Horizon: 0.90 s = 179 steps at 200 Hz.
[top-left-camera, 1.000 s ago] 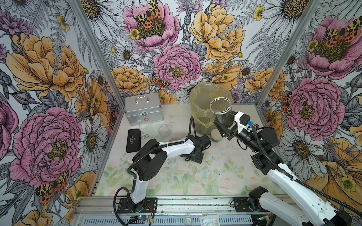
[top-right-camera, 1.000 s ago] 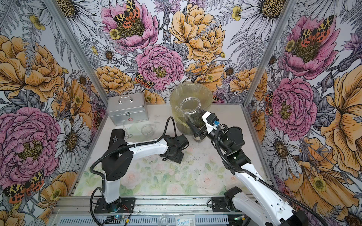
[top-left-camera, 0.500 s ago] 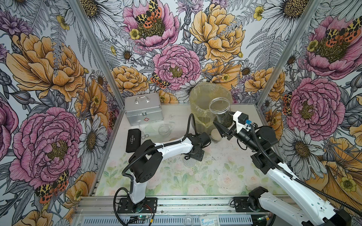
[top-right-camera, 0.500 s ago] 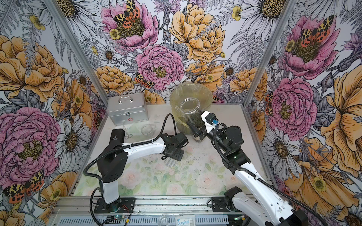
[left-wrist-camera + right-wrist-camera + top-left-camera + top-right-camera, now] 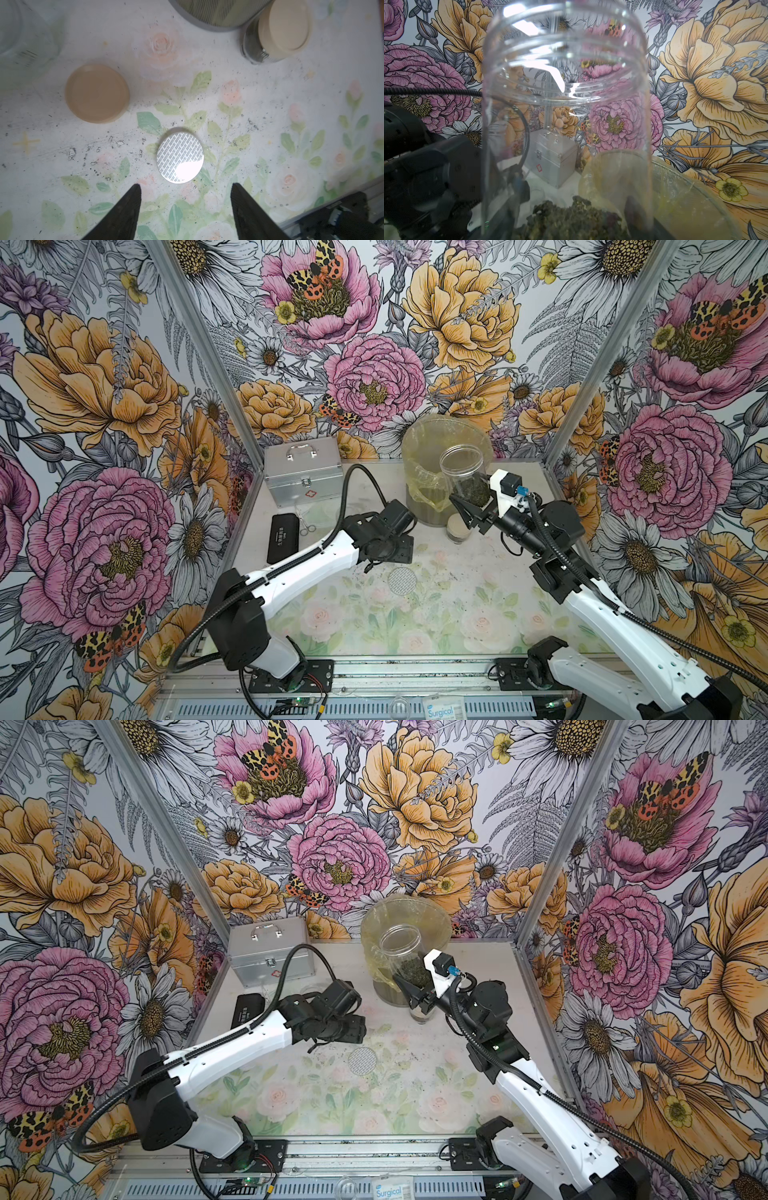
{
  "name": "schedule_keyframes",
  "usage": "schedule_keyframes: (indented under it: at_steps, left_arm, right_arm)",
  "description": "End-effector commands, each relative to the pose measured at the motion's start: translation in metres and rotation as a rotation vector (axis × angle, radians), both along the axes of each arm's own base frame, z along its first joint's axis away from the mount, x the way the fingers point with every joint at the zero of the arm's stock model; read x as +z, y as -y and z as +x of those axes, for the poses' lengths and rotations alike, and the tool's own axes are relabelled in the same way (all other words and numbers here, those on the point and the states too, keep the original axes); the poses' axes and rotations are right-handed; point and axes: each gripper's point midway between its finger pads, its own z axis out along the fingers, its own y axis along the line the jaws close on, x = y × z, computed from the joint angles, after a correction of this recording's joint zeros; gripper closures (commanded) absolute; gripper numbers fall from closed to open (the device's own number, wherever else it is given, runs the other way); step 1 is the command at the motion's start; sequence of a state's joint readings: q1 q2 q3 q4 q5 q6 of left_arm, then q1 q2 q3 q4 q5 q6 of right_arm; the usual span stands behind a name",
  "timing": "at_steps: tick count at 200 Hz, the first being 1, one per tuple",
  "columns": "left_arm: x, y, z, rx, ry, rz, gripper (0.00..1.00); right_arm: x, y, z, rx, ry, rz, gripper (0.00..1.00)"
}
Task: Empty moldy tea leaves from jars
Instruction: Place the lid at the center of the board, then pour the moldy tea leaves from the jar into the trash bin.
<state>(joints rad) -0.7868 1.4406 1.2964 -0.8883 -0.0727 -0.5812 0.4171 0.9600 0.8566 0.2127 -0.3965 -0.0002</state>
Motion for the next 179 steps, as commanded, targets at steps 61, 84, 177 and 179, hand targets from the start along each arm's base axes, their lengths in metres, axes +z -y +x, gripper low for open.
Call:
schedule_keyframes:
  at_steps: [61,84,177,179]
  left_arm:
    - [0.206,-0.041,0.04,0.029,0.237,-0.437,0.25]
    - [0.222,-0.031,0.046,0.064,0.138,-0.575,0.31]
    - [0.204,0.041,0.032,-0.097,-0.065,-0.643,0.34]
    - [0.203,0.042,0.032,-0.099,-0.067,-0.643,0.35]
  right_arm:
    - [-0.02,-0.024,0.015,0.136,-0.145,-0.059,0.66]
    - [-0.039,-0.029,0.015,0.175,-0.144,-0.136,0.66]
    - [-0.055,-0.044,0.006,0.302,-0.083,-0.212,0.67]
    - [-0.055,-0.043,0.006,0.302,-0.084,-0.212,0.67]
